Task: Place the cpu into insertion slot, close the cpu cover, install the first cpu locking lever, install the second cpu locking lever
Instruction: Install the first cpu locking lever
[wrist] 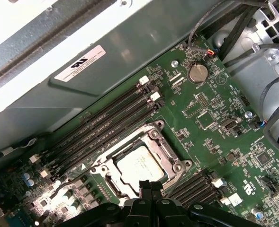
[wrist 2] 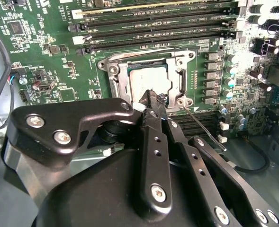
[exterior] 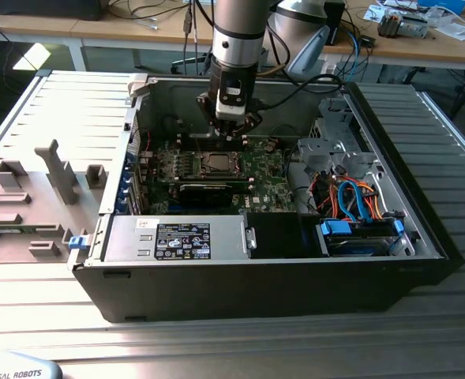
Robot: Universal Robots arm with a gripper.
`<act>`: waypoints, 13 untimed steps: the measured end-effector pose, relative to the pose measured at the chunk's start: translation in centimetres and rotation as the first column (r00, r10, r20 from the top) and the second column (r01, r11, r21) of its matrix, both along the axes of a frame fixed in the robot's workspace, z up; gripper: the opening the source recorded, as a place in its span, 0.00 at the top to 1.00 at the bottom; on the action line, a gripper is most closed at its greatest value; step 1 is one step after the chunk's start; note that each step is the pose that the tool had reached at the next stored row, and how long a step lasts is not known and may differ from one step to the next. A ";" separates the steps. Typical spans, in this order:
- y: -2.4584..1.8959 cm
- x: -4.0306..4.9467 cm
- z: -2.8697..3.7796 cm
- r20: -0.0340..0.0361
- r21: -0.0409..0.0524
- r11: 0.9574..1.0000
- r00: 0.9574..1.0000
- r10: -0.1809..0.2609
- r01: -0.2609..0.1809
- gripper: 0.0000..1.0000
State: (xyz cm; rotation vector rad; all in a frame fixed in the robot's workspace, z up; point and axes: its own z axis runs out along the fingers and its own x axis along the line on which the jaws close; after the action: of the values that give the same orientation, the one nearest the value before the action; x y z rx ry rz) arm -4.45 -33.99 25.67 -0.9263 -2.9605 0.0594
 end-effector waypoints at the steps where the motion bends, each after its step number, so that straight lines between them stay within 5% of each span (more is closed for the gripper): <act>1: 0.00 0.00 0.00 0.000 0.000 1.000 1.000 0.002 -0.002 0.89; 13: 0.00 0.00 0.00 0.000 0.000 1.000 1.000 0.024 -0.024 0.89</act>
State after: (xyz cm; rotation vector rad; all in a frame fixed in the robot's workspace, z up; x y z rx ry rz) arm -4.45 -33.99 25.67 -0.8912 -2.9717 0.0600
